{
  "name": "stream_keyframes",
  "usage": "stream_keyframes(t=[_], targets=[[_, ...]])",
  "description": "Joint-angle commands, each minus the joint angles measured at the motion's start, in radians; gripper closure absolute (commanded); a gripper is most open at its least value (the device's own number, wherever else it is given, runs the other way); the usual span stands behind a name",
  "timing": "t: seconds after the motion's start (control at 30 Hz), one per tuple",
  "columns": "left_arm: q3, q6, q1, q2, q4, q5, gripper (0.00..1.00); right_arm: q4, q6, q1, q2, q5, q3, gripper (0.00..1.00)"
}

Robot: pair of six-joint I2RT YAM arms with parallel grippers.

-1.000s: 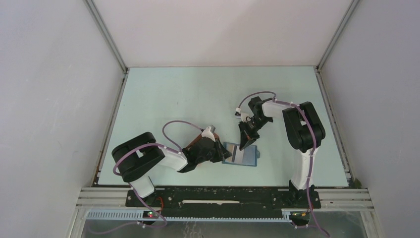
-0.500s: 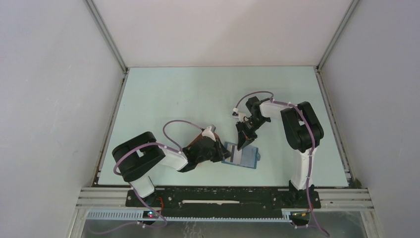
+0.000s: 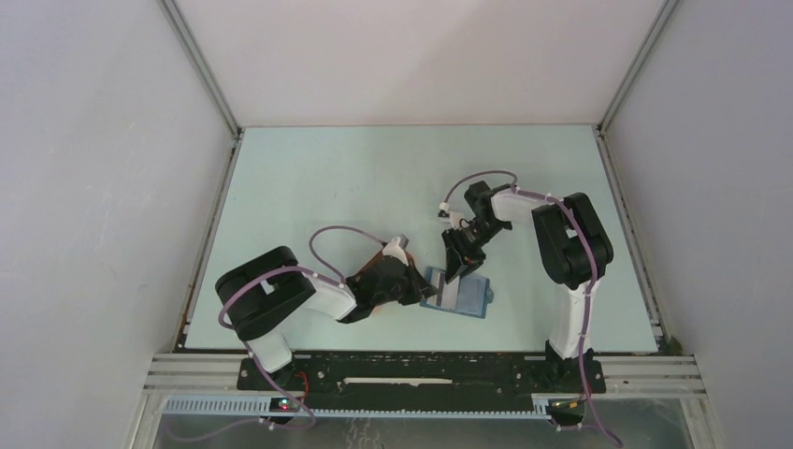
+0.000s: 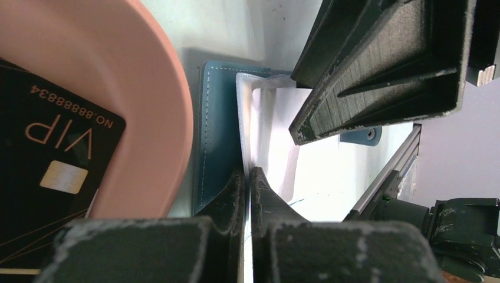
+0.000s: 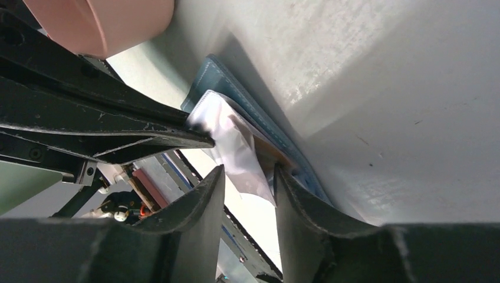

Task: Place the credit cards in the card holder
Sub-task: Insert the credit card into the card holder.

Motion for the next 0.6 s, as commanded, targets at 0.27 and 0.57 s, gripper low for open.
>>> stream_keyframes(t=[0.27,0.57], targets=[[0.006,0.041,0.005,0.057,-0.084,-0.022,1.0,0.022,-0.082,-0.03,-0.106,0.084,0.004,0.44],[0.001,0.038,0.005,0.061,-0.07,-0.017,1.0,0.03,-0.14,-0.071,-0.188,0.079,-0.015,0.44]])
